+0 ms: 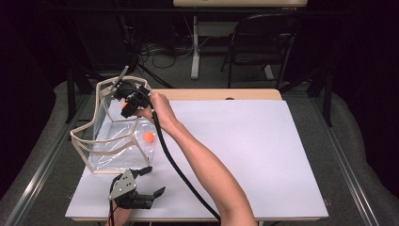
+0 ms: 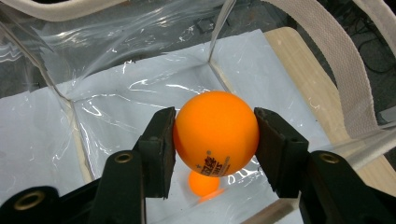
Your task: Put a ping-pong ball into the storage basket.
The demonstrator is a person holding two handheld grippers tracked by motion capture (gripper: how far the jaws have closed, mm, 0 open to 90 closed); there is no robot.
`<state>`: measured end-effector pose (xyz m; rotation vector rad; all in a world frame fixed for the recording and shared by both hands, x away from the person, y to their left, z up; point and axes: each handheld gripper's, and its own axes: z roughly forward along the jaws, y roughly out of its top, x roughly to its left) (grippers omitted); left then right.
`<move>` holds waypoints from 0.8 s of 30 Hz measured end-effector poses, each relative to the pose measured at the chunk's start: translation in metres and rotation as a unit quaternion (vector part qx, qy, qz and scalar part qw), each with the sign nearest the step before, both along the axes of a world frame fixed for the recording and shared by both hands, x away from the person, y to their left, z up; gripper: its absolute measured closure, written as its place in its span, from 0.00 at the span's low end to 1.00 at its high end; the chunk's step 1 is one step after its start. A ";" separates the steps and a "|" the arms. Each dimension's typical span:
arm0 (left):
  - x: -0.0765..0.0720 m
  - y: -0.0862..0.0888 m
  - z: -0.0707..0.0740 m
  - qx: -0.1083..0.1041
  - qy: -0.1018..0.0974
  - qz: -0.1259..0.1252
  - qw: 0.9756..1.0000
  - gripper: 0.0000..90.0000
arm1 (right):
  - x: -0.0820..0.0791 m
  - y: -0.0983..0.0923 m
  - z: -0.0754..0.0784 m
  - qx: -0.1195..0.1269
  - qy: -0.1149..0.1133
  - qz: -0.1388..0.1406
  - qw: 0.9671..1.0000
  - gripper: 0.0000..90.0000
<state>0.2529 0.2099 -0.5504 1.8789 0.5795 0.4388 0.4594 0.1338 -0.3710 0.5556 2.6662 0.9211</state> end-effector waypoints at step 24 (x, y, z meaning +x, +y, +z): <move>0.001 -0.001 0.000 -0.001 0.004 0.000 1.000 0.17 | -0.006 -0.041 0.013 0.062 0.009 -0.013 0.998 0.13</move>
